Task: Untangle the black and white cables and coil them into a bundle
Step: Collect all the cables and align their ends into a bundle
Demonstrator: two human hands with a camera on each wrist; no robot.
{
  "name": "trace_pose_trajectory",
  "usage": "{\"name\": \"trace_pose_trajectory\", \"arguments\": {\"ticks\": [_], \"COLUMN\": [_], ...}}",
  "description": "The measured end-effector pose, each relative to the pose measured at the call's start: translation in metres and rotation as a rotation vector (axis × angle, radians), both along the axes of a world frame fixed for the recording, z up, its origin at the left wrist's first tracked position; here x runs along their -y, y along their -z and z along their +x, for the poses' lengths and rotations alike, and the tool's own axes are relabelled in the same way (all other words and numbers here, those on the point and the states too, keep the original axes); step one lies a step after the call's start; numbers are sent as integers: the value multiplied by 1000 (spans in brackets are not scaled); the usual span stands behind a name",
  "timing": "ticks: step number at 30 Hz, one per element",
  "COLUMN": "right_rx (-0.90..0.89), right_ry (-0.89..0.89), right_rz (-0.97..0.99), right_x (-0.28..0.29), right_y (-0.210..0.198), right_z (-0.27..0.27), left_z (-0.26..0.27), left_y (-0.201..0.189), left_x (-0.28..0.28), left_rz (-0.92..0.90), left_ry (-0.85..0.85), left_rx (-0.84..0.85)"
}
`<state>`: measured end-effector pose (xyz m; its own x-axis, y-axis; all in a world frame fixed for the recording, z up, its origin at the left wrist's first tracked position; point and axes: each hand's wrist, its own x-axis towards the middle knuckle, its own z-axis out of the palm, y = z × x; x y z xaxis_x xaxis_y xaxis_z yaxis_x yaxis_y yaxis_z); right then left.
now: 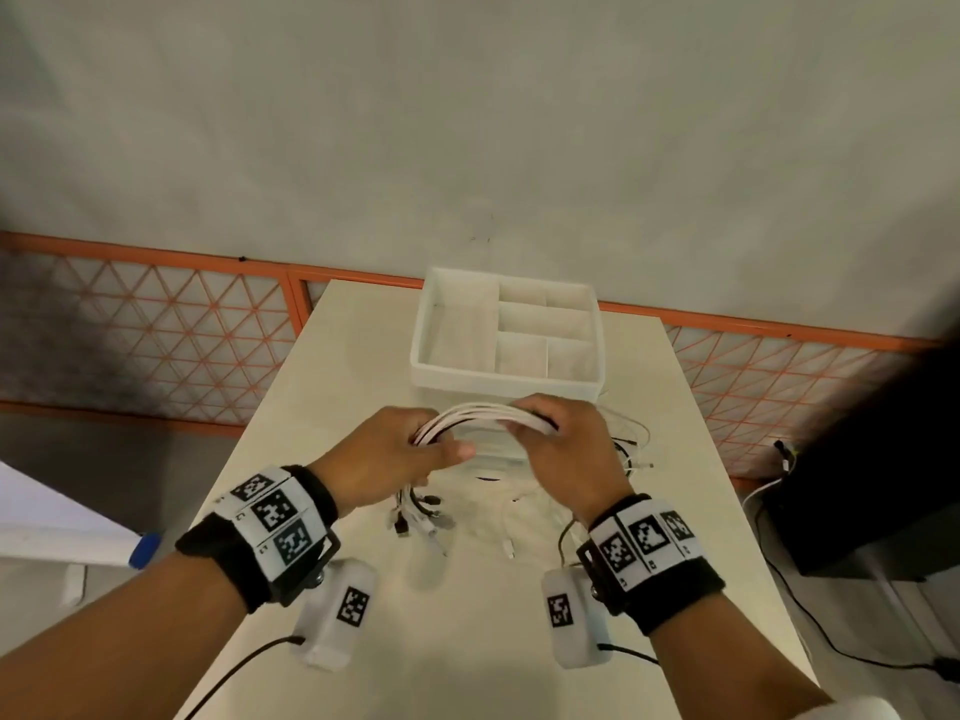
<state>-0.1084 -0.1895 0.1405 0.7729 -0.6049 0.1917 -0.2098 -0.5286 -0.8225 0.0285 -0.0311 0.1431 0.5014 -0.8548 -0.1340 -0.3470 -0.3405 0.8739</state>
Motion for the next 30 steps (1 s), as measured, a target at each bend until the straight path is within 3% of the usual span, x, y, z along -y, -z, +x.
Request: {"name": "trace_pose_trajectory", "arguments": {"ticks": [3,5,9,13,15,18,22,27,30], "right_rx": [52,-61,-421,-315,-242,-166,-92,-106,-26], "right_ry": [155,169,-47,-240,-286,-182,-96,-214,-256], "right_rz": [99,33,-276,-343,-233,-27,41,-13,94], "right_x": [12,16,-3,-21,-17,-9,-8,-19,-23], "right_y": [0,-2,-14,-19,-20,-21,-16,-27,-30], "right_z": [-9,-14,-8,11,10,-1,-7,-7,-5], "left_z": [3,5,-1,-12,-7,2,-6,-12,-13], "left_y": [26,29,3,-20,-21,-19,-17,-23,-27], "left_x": [-19,-22,-9,5,1,-10,-14,-3,4], "left_rz": [73,103,170,169,155,85,-131,-191,-237], "left_ry": [-93,-134,-31,129,159,129,-27,-5,-105], "left_rx": [17,39,263,436,344,130,-313,2,-96]}}
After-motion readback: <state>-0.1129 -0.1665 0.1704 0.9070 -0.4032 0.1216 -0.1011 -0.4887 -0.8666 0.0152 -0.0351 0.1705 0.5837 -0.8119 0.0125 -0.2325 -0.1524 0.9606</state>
